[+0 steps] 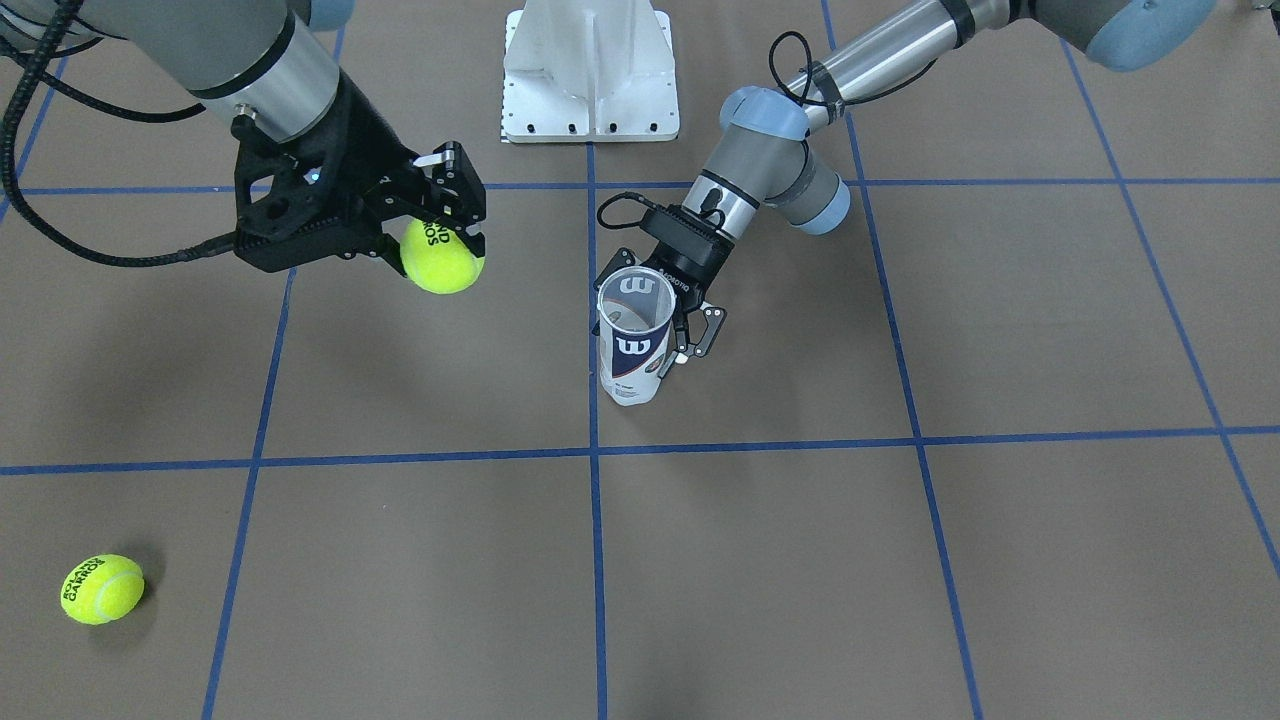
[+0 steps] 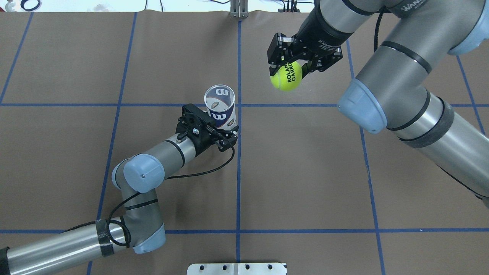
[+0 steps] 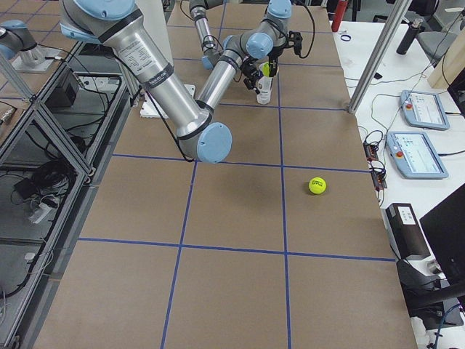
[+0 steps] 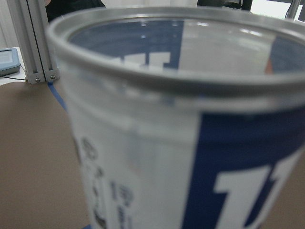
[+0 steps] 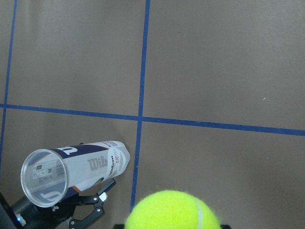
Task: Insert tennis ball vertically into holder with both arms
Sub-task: 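Carry the ball with the right gripper above the tube opening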
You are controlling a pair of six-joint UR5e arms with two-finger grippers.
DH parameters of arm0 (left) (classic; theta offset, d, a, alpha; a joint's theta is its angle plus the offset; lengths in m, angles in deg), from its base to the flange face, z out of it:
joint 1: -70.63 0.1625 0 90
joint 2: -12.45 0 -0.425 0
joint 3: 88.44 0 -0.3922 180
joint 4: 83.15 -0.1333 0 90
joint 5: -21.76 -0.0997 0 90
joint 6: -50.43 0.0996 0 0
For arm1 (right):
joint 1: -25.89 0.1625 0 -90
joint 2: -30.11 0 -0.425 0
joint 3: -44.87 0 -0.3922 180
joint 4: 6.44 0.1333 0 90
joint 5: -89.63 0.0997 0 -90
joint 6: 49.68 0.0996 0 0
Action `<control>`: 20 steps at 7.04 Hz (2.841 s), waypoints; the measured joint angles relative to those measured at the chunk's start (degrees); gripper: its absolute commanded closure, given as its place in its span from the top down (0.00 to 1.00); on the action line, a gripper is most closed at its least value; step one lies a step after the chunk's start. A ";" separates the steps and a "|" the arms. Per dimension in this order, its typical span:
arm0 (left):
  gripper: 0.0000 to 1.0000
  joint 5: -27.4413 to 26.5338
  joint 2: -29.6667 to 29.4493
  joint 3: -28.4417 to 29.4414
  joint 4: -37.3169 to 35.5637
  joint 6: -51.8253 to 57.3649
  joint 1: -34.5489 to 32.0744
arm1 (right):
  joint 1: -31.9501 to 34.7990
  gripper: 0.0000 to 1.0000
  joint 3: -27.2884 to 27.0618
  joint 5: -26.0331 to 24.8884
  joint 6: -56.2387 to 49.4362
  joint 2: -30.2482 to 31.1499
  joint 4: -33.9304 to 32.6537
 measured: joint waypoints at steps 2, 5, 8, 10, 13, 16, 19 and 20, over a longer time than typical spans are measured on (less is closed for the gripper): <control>0.98 0.00 -0.63 0.45 -0.02 -0.04 0.30 | -0.88 0.00 0.58 -0.61 0.71 -1.03 0.16; 0.81 0.00 -1.45 0.96 -0.04 0.04 0.37 | -1.15 0.00 3.01 -0.76 1.40 -4.00 0.24; 0.67 0.02 -1.60 0.70 0.06 0.11 0.30 | -1.53 0.00 4.99 -1.10 1.52 -6.48 0.27; 0.67 0.04 -2.00 0.51 0.07 0.19 0.12 | -3.47 0.00 6.54 -3.32 2.34 -7.36 2.20; 0.67 0.08 -2.48 0.48 0.01 0.22 -0.05 | -6.46 0.00 10.30 -6.11 5.33 -9.09 6.16; 0.68 0.09 -2.51 0.47 0.00 0.22 -0.06 | -7.02 0.93 11.23 -6.92 5.50 -9.38 6.58; 0.67 0.09 -2.51 0.47 0.00 0.22 -0.06 | -7.41 0.99 11.37 -7.63 6.20 -9.45 6.79; 0.68 0.09 -2.51 0.47 0.00 0.23 -0.06 | -7.74 1.00 11.41 -8.28 7.06 -9.47 7.25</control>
